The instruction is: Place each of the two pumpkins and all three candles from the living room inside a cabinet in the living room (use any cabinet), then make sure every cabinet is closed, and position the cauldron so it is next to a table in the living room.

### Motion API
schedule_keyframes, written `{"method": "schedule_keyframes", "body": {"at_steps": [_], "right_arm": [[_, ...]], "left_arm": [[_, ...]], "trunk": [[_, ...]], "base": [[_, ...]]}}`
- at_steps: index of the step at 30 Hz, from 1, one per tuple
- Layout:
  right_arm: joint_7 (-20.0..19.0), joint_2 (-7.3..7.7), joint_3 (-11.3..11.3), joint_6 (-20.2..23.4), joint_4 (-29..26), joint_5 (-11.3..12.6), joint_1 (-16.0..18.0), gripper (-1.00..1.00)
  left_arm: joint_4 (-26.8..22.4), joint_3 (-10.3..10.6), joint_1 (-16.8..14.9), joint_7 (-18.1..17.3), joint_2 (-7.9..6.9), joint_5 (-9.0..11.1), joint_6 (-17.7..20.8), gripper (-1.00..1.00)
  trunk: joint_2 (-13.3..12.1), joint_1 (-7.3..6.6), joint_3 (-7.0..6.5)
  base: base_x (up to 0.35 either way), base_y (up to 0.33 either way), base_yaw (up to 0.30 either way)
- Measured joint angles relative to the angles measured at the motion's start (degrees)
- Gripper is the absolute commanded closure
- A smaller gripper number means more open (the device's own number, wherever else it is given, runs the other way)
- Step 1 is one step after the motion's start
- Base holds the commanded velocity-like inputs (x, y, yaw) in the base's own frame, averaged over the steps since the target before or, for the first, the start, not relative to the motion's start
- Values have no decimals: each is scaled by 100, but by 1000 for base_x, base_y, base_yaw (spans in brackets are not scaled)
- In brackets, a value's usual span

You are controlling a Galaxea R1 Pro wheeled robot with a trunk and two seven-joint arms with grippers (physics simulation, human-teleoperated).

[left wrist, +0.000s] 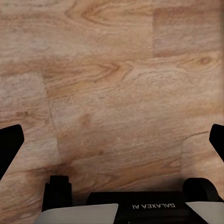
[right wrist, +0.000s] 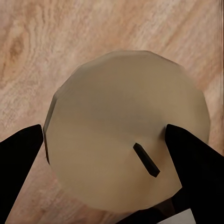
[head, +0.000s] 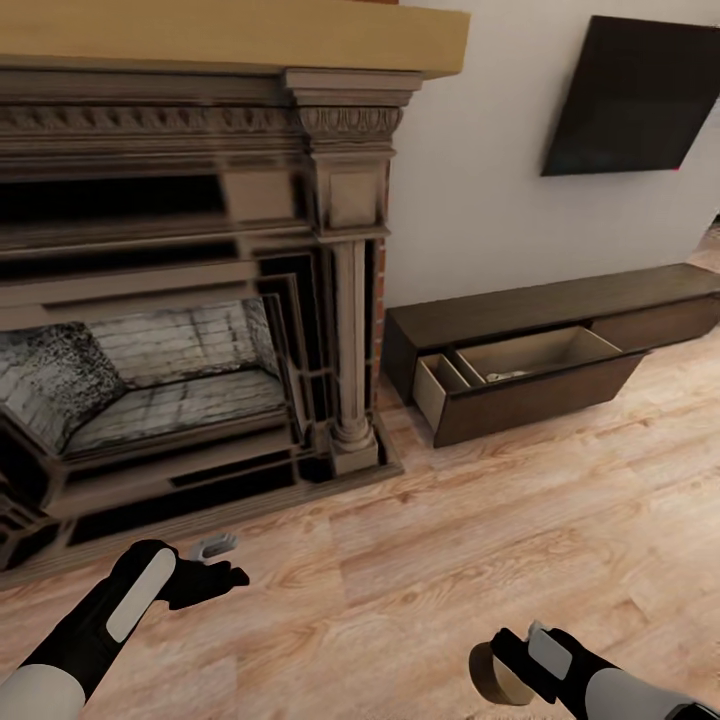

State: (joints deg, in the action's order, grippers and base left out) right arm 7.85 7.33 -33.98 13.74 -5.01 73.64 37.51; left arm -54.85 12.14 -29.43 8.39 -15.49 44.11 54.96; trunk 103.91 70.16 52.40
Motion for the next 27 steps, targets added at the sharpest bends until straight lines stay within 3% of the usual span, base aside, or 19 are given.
{"method": "schedule_keyframes", "body": {"at_steps": [27], "right_arm": [[0,-7,1,-116,0,-1,0,100]], "left_arm": [[0,0,0,-9,0,-8,4,-100]], "trunk": [[0,0,175]], "base": [[0,0,-217]]}}
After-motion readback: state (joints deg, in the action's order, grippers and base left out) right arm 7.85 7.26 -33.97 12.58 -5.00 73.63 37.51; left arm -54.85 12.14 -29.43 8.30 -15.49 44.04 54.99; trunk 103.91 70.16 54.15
